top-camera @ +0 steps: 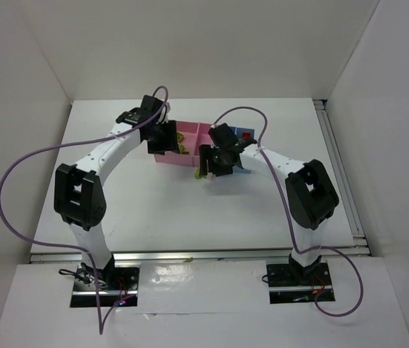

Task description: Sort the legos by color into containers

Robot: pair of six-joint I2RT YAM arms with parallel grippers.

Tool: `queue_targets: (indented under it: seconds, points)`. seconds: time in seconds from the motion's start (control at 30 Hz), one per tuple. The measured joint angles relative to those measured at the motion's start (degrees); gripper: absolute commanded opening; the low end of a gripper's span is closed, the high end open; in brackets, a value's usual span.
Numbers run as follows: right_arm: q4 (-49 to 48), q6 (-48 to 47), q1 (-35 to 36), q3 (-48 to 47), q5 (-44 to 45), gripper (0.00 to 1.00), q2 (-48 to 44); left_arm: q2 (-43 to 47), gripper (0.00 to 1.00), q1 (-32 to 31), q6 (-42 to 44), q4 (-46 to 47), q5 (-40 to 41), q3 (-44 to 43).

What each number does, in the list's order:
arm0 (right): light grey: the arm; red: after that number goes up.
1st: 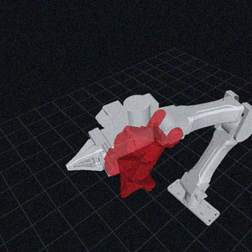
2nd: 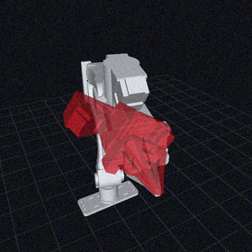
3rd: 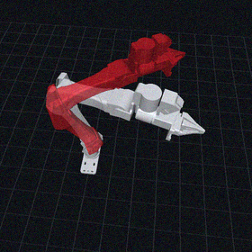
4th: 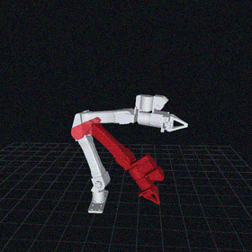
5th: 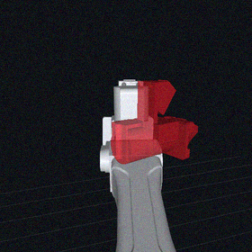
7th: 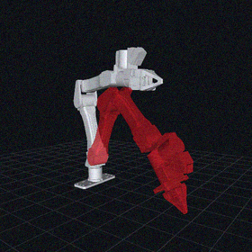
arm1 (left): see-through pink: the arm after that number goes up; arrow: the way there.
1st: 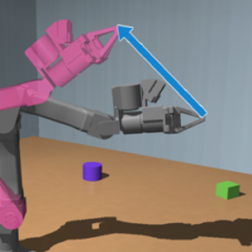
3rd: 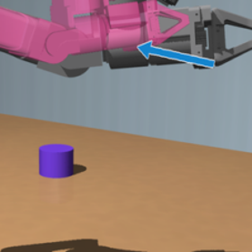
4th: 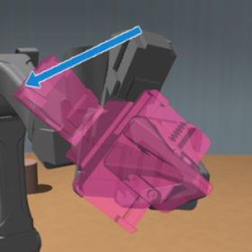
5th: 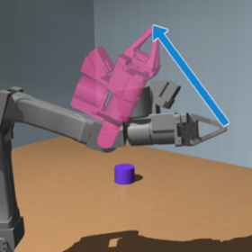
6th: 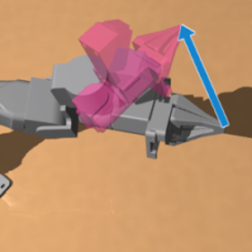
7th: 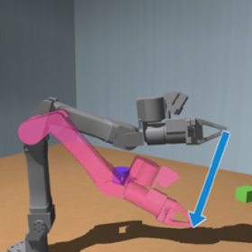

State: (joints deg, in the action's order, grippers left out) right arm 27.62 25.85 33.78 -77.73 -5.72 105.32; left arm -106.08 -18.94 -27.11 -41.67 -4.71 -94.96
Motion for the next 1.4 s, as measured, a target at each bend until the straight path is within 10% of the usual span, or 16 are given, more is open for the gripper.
queue_targets:
  seconds: [0.63,1.4]
  points:
    - [-3.0,0.6,1.1,-1.4,10.0,0.48,6.9,2.5,0.62,-0.5,-1.7,4.1,-0.2,7.4]
    - [-0.7,1.1,0.2,7.5,9.6,0.51,-4.7,-1.3,0.54,-11.0,1.4,8.8,-6.2,11.0]
